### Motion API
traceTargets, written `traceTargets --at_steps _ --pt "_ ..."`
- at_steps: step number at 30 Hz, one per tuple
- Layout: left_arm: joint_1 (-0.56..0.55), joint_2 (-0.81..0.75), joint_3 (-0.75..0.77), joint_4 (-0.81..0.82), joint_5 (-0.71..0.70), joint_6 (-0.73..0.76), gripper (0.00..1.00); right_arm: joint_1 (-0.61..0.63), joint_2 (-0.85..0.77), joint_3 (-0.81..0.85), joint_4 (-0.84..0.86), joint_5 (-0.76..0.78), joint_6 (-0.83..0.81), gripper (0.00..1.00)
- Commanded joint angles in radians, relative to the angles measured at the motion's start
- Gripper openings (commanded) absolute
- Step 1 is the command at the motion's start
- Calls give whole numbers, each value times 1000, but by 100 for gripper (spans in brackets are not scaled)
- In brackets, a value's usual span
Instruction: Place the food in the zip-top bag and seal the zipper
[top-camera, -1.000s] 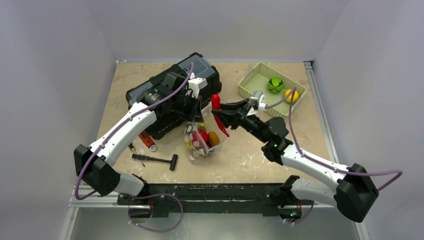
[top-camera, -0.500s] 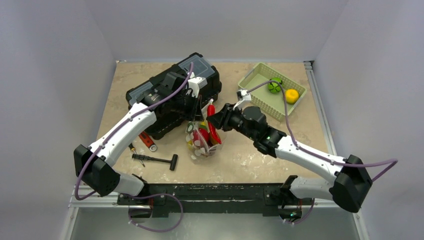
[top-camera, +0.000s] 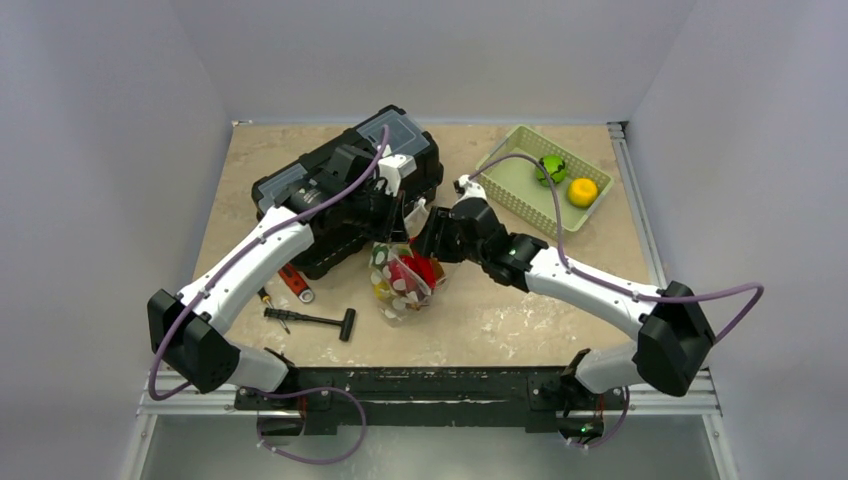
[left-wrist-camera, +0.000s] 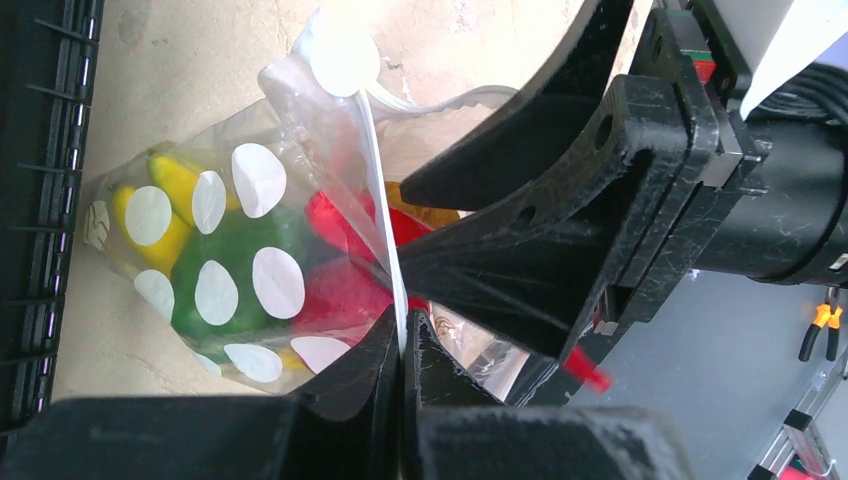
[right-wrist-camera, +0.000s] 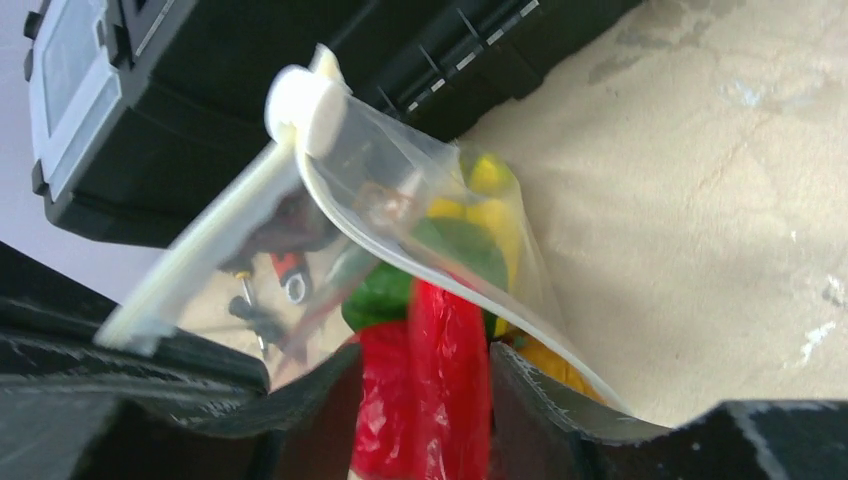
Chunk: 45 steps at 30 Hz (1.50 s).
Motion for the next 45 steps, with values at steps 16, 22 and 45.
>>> traceTargets --at_steps 16,22,45 --pt "-23 -44 -5 35 -5 40 0 6 -188 154 -211 159 -398 55" --pt "-41 -45 1 22 2 54 0 6 -196 80 -173 127 -465 56" --pt "-57 -24 99 -158 -53 67 0 75 -242 134 -319 -43 -218 0"
